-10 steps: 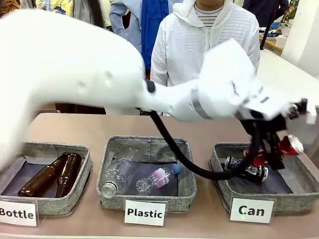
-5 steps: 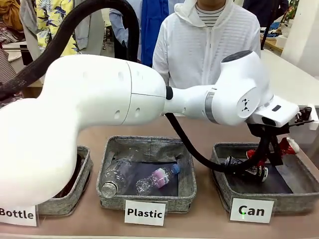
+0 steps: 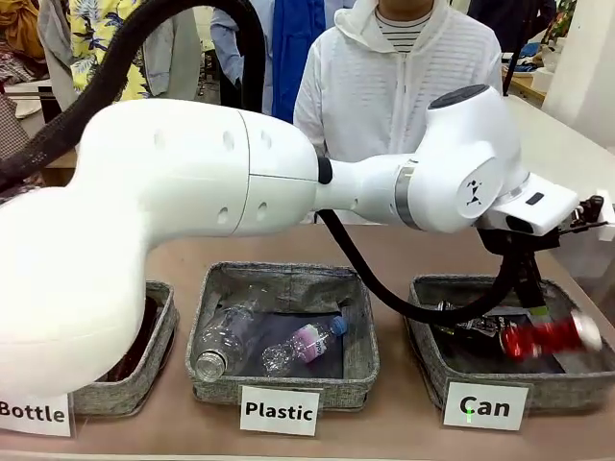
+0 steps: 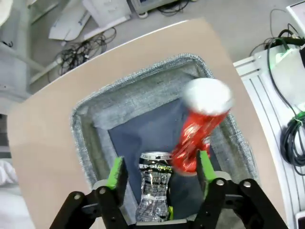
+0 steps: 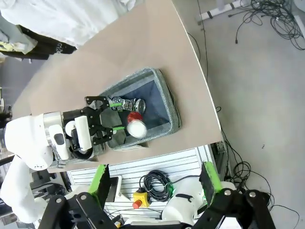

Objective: Sort the can waste into the basket.
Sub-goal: Pick up the can waste from the table and place it in the right Fabric basket.

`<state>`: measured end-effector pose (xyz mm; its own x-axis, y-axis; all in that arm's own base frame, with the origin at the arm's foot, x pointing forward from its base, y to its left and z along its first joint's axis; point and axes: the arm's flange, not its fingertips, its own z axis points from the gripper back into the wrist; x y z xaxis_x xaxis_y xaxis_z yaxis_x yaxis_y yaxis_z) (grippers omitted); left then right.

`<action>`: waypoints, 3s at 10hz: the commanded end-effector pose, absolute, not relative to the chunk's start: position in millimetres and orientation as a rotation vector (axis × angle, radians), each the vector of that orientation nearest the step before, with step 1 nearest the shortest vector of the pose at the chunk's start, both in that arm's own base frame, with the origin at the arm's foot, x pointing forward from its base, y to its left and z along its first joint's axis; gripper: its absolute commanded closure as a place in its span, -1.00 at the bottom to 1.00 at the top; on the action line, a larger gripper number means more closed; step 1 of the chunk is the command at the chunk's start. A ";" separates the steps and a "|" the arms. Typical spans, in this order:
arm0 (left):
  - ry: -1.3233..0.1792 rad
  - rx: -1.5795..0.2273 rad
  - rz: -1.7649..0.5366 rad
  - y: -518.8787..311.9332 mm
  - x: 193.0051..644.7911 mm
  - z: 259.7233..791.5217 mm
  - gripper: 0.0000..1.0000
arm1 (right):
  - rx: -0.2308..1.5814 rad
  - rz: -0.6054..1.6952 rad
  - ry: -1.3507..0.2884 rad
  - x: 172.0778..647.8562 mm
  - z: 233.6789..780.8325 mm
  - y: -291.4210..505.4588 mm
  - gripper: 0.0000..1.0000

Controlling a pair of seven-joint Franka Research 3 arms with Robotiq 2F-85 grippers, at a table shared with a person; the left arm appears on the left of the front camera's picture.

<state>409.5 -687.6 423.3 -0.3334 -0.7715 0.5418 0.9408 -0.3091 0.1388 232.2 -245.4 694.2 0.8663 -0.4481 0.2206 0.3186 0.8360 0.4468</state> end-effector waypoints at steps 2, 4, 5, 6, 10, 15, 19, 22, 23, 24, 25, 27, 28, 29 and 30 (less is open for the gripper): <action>-0.524 -0.402 -1.901 -651.3 402.2 444.7 -1.00 | 0.412 -0.413 -0.326 232.2 694.2 -245.4 -1.00; -0.493 -0.428 -1.911 -599.2 394.6 468.6 -1.00 | 0.435 -0.338 -0.328 239.8 701.5 -230.3 -1.00; -0.540 -0.355 -1.880 -564.1 394.1 482.3 -1.00 | 0.436 -0.302 -0.320 254.2 703.0 -217.6 -1.00; -0.563 -0.313 -1.825 -525.5 399.0 496.1 -1.00 | 0.383 -0.306 -0.364 274.6 705.2 -199.1 -1.00; -0.612 -0.274 -1.529 -380.4 426.4 519.1 -1.00 | 0.468 -0.103 -0.373 353.0 692.3 -92.0 -1.00; -0.550 -0.513 -1.111 -142.4 444.0 519.5 -1.00 | 0.736 0.165 -0.144 405.5 614.5 66.9 -1.00; -0.342 -1.132 -0.661 8.2 423.1 533.6 -1.00 | 1.399 0.223 0.187 420.8 537.3 70.8 -1.00; -0.683 -1.433 -0.309 85.3 383.2 503.8 -1.00 | 1.304 0.213 0.029 419.8 528.5 37.3 -1.00; -0.765 -1.511 -0.242 73.2 373.9 490.3 -1.00 | 1.226 0.253 -0.034 417.4 531.5 29.3 -1.00; -0.819 -1.492 -0.146 56.7 369.0 475.8 -1.00 | 1.136 0.288 -0.050 415.7 534.9 15.2 -1.00; -0.577 -1.395 -0.377 102.8 379.4 503.9 -1.00 | 0.984 0.281 -0.080 415.5 538.9 0.1 -1.00; -0.577 -1.395 -0.377 102.8 379.4 503.9 -1.00 | 1.264 0.235 0.018 419.0 529.2 14.2 -1.00; -0.577 -1.395 -0.377 102.8 379.4 503.9 -1.00 | 1.264 0.235 0.018 419.0 529.2 14.2 -1.00; -0.577 -1.395 -0.377 102.8 379.4 503.9 -1.00 | 1.264 0.235 0.018 419.0 529.2 14.2 -1.00; -0.577 -1.395 -0.377 102.8 379.4 503.9 -1.00 | 1.264 0.235 0.018 419.0 529.2 14.2 -1.00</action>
